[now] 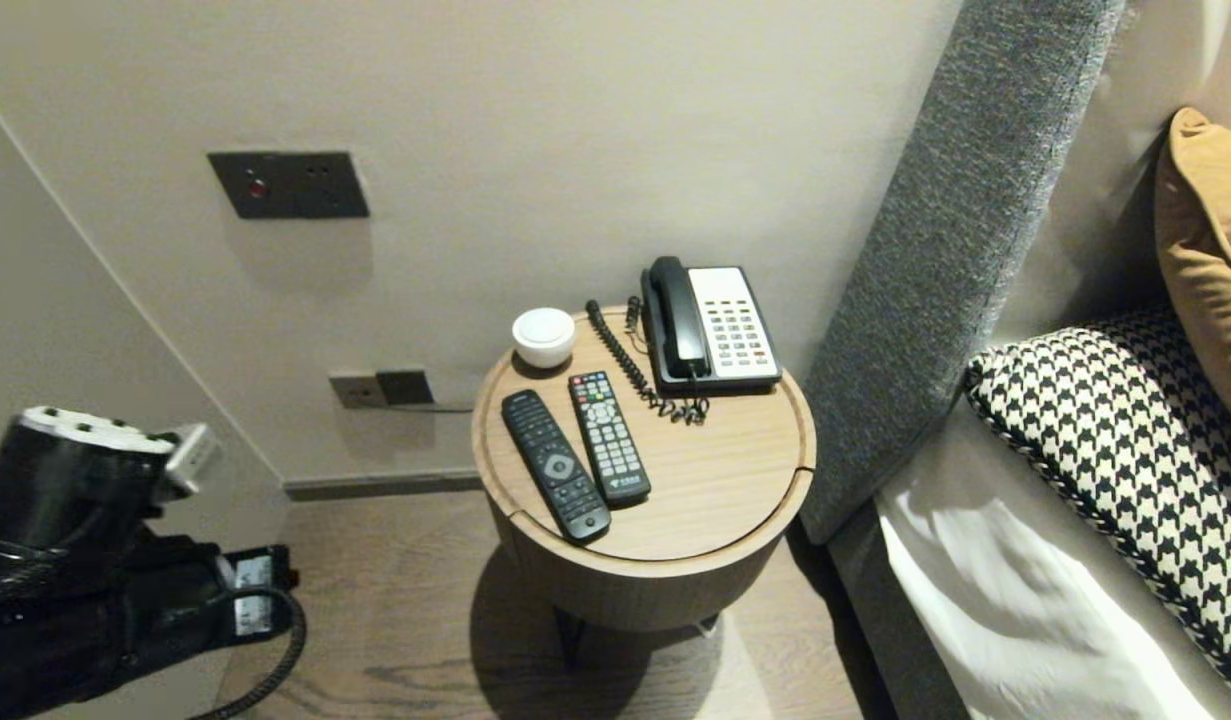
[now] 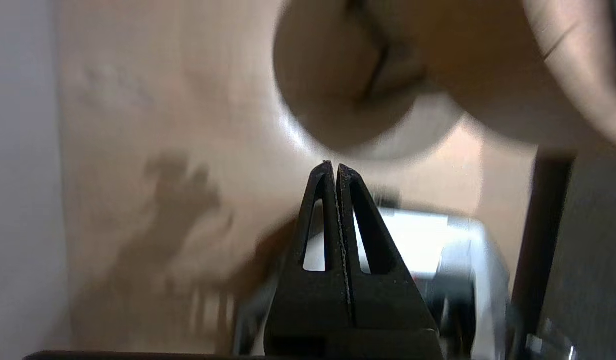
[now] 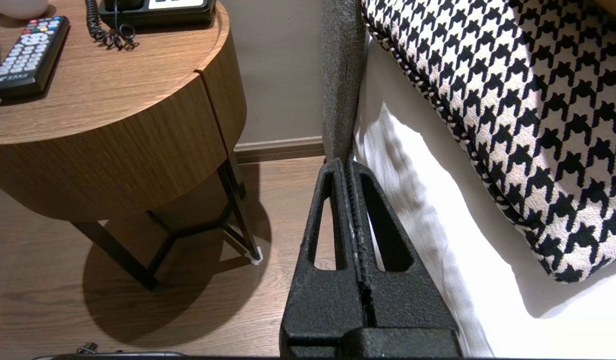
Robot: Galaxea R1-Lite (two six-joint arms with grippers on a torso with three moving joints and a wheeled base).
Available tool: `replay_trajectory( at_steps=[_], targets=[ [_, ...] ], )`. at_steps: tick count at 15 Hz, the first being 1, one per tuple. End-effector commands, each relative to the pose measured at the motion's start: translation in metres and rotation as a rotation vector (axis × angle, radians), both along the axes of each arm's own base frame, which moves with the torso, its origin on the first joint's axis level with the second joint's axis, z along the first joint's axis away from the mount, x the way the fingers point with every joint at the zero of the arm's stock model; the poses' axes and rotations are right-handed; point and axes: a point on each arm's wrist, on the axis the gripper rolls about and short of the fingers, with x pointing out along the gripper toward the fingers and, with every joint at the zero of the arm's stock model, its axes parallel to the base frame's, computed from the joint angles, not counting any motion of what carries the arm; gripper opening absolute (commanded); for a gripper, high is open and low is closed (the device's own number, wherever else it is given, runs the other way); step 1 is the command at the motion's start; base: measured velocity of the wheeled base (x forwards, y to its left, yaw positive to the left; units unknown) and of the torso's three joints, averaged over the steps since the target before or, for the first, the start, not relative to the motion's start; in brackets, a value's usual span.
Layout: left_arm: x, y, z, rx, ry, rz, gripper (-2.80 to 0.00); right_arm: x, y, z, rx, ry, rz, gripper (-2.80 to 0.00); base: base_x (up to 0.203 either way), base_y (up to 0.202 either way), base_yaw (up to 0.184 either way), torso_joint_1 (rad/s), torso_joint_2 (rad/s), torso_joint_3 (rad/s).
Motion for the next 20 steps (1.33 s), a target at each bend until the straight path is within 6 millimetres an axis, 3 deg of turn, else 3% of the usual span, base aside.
replay_trajectory(
  at_steps=[1,5,10,15,20],
  targets=[
    [-0.030,0.022,0.026,-0.043,-0.181,0.038,-2.80,0.003,0.000,-0.011,0.001,0.040,0.000,-2.80,0.000,0.000,0.000,0.000,0.00,0.000],
    [-0.077,0.047,0.014,-0.026,-0.297,0.043,-2.80,0.003,0.000,-0.011,0.001,0.040,0.000,-2.80,0.000,0.000,0.000,0.000,0.00,0.000],
    [-0.129,0.061,-0.021,0.061,-0.417,0.004,-2.80,0.003,0.000,-0.011,0.001,0.040,0.000,-2.80,0.000,0.000,0.000,0.000,0.00,0.000],
    [-0.158,0.066,-0.069,0.182,-0.466,0.030,-2.80,0.003,0.000,-0.011,0.001,0.040,0.000,-2.80,0.000,0.000,0.000,0.000,0.00,0.000],
    [-0.169,0.065,-0.085,0.257,-0.567,0.028,-2.80,0.003,0.000,-0.011,0.001,0.040,0.000,-2.80,0.000,0.000,0.000,0.000,0.00,0.000]
  ],
)
